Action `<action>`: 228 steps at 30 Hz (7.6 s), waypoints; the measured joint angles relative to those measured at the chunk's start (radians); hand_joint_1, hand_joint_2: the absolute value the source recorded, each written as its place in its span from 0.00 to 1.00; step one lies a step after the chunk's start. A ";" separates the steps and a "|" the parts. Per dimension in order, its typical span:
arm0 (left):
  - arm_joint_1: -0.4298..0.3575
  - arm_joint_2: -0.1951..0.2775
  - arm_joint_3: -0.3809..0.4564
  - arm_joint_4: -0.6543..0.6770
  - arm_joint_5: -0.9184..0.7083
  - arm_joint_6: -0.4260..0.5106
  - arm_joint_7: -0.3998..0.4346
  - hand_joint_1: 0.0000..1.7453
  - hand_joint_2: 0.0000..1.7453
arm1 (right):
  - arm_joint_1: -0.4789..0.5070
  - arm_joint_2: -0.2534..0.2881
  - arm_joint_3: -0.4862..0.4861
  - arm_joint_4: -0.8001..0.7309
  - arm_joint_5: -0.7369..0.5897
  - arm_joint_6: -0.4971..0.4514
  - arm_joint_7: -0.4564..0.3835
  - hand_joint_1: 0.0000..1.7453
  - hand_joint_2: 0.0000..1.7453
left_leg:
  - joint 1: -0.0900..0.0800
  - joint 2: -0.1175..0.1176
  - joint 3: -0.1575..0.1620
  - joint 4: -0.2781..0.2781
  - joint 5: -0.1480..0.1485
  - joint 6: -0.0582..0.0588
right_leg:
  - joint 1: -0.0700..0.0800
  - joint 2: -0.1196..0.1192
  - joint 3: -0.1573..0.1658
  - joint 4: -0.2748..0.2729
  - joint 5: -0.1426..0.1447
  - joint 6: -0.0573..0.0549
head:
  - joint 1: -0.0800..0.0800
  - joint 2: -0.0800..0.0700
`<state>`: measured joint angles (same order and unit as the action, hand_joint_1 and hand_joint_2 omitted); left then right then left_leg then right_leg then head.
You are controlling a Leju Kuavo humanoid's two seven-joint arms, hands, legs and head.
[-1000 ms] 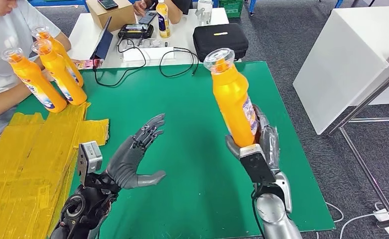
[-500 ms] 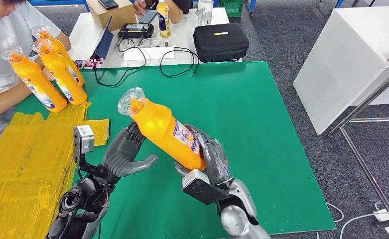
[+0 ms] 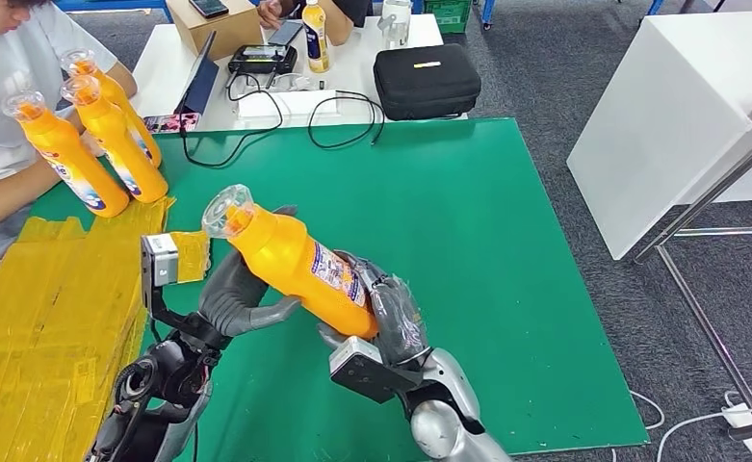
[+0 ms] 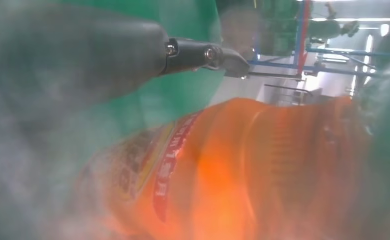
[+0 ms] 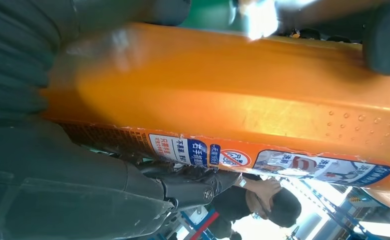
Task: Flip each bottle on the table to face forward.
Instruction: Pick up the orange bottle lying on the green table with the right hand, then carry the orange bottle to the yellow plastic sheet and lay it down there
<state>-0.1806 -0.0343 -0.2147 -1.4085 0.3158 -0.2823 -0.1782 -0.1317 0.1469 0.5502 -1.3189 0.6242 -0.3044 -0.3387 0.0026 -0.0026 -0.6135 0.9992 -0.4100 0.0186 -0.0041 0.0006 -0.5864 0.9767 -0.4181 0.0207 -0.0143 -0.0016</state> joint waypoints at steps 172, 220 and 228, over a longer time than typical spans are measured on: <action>-0.409 0.140 0.239 0.985 -1.661 0.551 0.248 0.00 1.00 | 0.106 -0.017 -0.112 -0.391 -0.148 -0.012 0.010 0.00 1.00 | 0.000 0.000 0.000 0.000 0.001 -0.001 | 0.000 -0.001 0.000 0.000 0.000 0.000 | 0.000 0.000; 0.121 0.048 0.153 -0.107 -0.316 0.078 -0.115 0.00 1.00 | 0.251 -0.053 -0.309 -0.475 -0.299 0.089 0.011 0.00 1.00 | -0.001 0.003 -0.003 0.000 -0.003 0.000 | -0.002 0.001 -0.004 -0.001 -0.002 0.002 | 0.000 0.000; 0.254 0.033 0.174 -0.211 -0.170 0.001 -0.098 0.00 1.00 | 0.273 -0.090 -0.462 -0.487 -0.402 0.177 0.011 0.00 1.00 | -0.001 0.001 -0.002 0.000 -0.003 0.000 | -0.002 0.000 -0.003 -0.001 -0.002 0.003 | 0.000 0.000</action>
<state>0.0739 -0.0013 -0.0408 -1.6198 0.1462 -0.2815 -0.2763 0.1412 0.0572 0.0882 -1.8055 0.2226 -0.1271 -0.3281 0.0015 -0.0014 -0.6158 0.9992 -0.4131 0.0189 -0.0057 0.0010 -0.5890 0.9759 -0.4201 0.0235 -0.0141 -0.0015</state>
